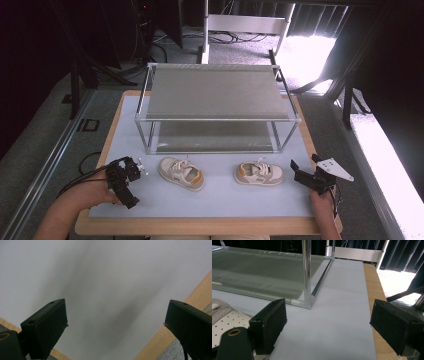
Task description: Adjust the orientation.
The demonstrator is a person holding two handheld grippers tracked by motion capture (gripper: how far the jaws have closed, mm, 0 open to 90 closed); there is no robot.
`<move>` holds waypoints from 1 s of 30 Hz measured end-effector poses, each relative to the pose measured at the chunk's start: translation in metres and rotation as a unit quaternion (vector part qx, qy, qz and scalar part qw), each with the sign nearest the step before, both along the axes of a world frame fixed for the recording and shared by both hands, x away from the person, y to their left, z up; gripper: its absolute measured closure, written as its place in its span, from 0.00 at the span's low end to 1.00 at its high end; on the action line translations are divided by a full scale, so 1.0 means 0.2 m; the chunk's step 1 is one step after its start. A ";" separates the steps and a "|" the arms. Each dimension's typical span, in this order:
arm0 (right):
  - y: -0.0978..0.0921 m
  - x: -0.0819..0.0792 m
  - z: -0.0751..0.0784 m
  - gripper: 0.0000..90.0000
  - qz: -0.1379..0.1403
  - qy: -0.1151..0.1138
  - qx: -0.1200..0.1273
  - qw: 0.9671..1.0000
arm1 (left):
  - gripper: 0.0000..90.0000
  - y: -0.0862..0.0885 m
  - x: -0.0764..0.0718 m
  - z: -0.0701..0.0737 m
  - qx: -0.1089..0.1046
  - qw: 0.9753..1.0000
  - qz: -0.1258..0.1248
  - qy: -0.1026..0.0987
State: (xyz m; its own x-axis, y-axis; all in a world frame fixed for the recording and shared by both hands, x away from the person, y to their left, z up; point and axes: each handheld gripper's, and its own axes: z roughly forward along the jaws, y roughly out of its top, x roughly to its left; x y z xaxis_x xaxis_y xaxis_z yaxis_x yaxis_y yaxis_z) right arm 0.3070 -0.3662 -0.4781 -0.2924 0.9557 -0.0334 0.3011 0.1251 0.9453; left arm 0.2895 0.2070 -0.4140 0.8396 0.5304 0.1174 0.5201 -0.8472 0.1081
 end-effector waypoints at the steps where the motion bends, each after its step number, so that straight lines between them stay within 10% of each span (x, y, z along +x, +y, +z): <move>1: 0.00 0.00 0.00 0.14 0.000 0.000 0.000 1.000 | 0.04 0.00 0.00 0.00 -0.004 1.000 -0.001 0.001; 30: 0.00 0.00 0.00 0.14 0.003 -0.001 0.001 1.000 | 0.06 -0.29 0.07 0.18 -0.070 0.996 -0.052 0.001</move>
